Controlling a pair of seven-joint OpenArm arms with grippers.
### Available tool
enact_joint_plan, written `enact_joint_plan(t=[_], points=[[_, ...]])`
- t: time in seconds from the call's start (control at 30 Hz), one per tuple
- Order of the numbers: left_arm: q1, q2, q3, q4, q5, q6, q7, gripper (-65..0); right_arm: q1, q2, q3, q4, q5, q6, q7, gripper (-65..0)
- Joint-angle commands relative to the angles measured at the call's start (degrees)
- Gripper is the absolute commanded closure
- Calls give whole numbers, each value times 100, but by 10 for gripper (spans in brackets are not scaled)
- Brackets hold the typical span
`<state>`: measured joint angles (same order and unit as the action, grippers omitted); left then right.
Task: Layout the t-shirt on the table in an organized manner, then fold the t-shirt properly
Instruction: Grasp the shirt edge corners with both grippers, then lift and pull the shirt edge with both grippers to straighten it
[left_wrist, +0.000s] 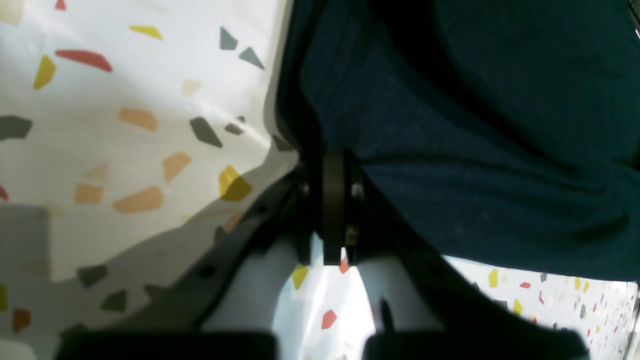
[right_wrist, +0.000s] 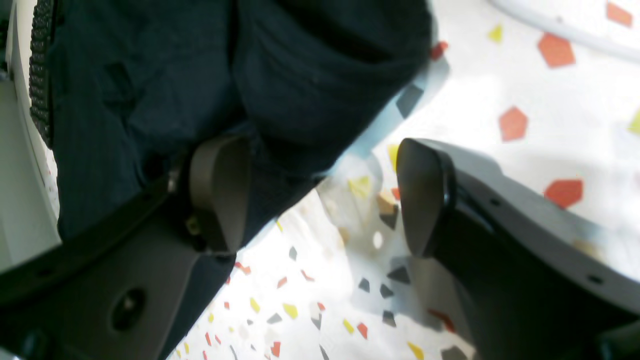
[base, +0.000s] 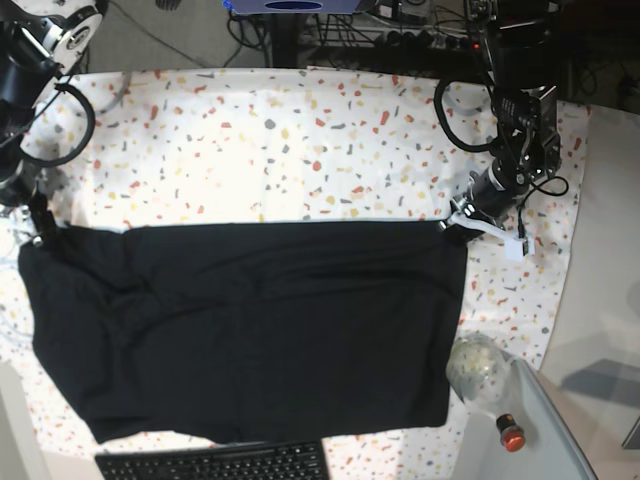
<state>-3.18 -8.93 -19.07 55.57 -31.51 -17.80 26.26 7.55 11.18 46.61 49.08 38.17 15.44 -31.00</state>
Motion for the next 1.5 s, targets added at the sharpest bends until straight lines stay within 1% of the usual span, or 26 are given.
enact_joint_plan(t=[0.0,0.13,0.2,0.23,0.27,0.33,0.4,0.47,0.53,0.67,0.73,0.77,0.8,0.83,0.9,0.93,1.0,1.1,1.17,1.27,1.4,1.47], points=[[-3,-61,-5,74,131,97,165,0,32,56,-15,-7,-59,-45,72,-419],[24,-61,30,223,140,97,174,0,102,56,-24,-16,-68,-45,248,-416],[24,-61,39,232,140,97,174,0,155,73,-24,-121,-77,-45,265,-365],[24,-61,48,232,140,97,174,0,181,161,-24,-235,-77,-45,274,-326],[24,-61,48,232,140,97,183,0,278,205,-24,-394,-77,-45,344,-281],[-3,-61,48,232,140,97,279,0,392,258,-24,-763,-77,-45,573,-225],[-20,-61,48,232,148,97,402,0,445,390,-24,-1062,-77,-45,758,-218],[-29,-70,48,232,148,97,429,0,550,451,-24,-1282,-77,-45,810,-234],[-29,-131,56,232,148,97,429,0,577,451,-24,-1308,-77,-37,819,-242],[-29,-175,56,232,148,97,438,0,621,460,-24,-1308,-77,-37,845,-233],[-20,-246,56,232,148,97,438,0,638,460,-24,-1308,-77,-10,925,-180],[-20,-263,65,214,148,97,438,0,647,460,-24,-1308,-77,87,951,-123],[-20,-281,65,214,148,97,438,0,647,460,-24,-1308,-77,236,977,-54],[-20,-298,65,223,148,97,438,0,656,460,-24,-1308,-77,403,995,0],[-12,-342,65,241,148,97,446,0,673,530,-24,-1308,-77,561,960,0],[-12,-377,65,241,122,97,446,0,726,583,-24,-1308,-77,561,925,0],[6,-386,65,241,113,97,446,0,761,636,-15,-1299,-77,561,705,0],[94,-439,65,337,113,97,464,0,700,750,29,-886,-68,561,81,0],[296,-439,30,584,105,97,657,0,471,741,12,-420,-68,553,-262,0],[437,-421,-5,953,105,97,886,0,278,715,-6,37,-50,553,-385,0],[437,-421,-5,1515,96,106,1405,0,207,715,55,749,-41,544,-1212,0],[384,-413,-5,1841,96,114,1633,0,216,715,47,1083,-41,491,-1475,0]])
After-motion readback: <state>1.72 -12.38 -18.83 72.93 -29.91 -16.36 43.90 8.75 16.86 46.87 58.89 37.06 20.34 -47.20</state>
